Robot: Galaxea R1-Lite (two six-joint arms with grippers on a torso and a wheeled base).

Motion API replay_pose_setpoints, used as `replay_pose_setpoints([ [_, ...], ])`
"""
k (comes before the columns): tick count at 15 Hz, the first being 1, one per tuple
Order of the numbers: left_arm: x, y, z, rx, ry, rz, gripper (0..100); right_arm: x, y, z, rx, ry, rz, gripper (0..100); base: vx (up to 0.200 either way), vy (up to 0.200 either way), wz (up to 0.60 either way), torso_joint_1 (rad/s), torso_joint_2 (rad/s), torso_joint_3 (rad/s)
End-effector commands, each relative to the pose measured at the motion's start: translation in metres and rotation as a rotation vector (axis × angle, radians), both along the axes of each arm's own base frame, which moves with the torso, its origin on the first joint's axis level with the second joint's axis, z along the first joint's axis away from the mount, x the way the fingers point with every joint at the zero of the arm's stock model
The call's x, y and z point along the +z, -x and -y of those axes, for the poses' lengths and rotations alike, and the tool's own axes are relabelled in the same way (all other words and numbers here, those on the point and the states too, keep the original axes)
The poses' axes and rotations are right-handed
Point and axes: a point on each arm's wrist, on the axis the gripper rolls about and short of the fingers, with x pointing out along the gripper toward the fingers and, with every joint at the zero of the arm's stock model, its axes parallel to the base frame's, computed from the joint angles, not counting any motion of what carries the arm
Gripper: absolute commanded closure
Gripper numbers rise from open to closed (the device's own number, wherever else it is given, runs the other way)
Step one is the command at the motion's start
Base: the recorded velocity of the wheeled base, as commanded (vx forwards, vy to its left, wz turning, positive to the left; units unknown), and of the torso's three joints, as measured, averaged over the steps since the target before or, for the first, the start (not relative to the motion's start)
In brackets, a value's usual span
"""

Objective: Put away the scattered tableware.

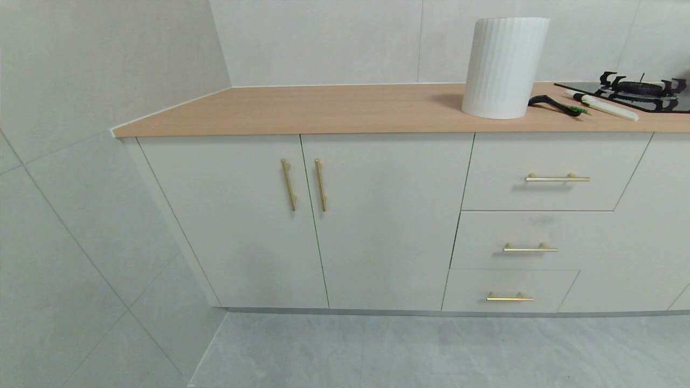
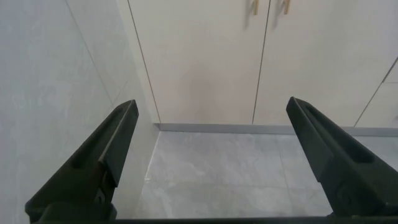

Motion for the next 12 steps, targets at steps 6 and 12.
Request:
replay_pose_setpoints([
  [6, -0.0003, -0.0001, 0.0, 0.0, 0.013, -0.001, 0, -0.0011, -0.0007, -0.0007, 0.042, 0.064, -0.024, 0, 0.0, 0.0, 0.0, 0.0, 0.0, 0.0],
  [12, -0.0002, -0.0001, 0.0, 0.0, 0.033, 0.002, 0, -0.0012, -0.0005, -0.0007, 0.042, 0.043, -0.019, 0, 0.0, 0.0, 0.0, 0.0, 0.0, 0.0],
])
